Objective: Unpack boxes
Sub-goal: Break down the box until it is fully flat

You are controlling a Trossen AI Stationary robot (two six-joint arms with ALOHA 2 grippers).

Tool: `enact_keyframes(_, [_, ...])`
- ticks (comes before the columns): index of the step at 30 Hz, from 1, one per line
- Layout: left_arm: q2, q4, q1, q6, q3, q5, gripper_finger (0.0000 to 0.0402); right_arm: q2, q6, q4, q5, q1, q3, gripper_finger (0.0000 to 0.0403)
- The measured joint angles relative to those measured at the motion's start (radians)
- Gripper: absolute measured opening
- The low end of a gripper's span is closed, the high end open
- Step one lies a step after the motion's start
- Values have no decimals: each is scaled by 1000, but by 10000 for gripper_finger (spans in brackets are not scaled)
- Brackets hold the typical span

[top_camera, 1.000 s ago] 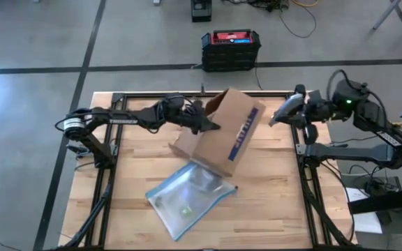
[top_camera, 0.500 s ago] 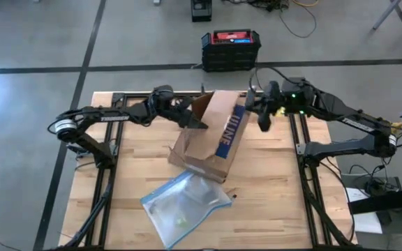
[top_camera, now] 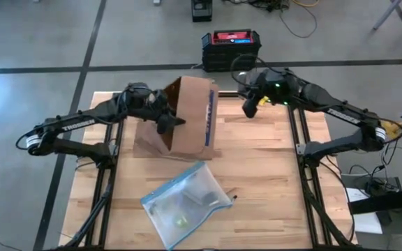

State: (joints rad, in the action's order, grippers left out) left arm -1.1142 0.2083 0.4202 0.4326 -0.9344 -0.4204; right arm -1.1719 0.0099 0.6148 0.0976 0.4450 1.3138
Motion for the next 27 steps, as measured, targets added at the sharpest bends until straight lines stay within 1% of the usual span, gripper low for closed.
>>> enact_keyframes(3, [-5, -2, -1, 2, 37, -18, 138, -35, 16, 6, 1, -13, 34, 57])
enact_keyframes(5, [-10, -31, -3, 6, 56, -27, 113, -45, 21, 7, -1, -19, 51, 57])
enact_keyframes(8, [-21, -141, -2, 45, 84, -78, 62, -57, 29, 57, 2, -28, 67, 57])
enact_keyframes(10, [-35, -223, -9, 68, 94, -126, 26, -49, 27, 118, 19, -29, 77, 57])
enact_keyframes(11, [-42, -267, -9, 77, 94, -149, 15, -40, 26, 161, 31, -28, 84, 57])
enact_keyframes(15, [-88, -360, -28, 52, 96, -196, 7, -12, 16, 316, 132, -26, 83, 57])
enact_keyframes(17, [-116, -368, -40, 21, 96, -211, 5, -14, 16, 360, 141, -25, 75, 57])
enact_keyframes(22, [-196, -399, -73, 0, 94, -280, 8, -17, 16, 382, 140, -29, 68, 57])
enact_keyframes(24, [-221, -448, -94, 3, 95, -277, 6, -13, 16, 381, 155, -35, 68, 57])
enact_keyframes(27, [-236, -549, -120, 20, 96, -255, 2, 11, 7, 405, 220, -43, 73, 57])
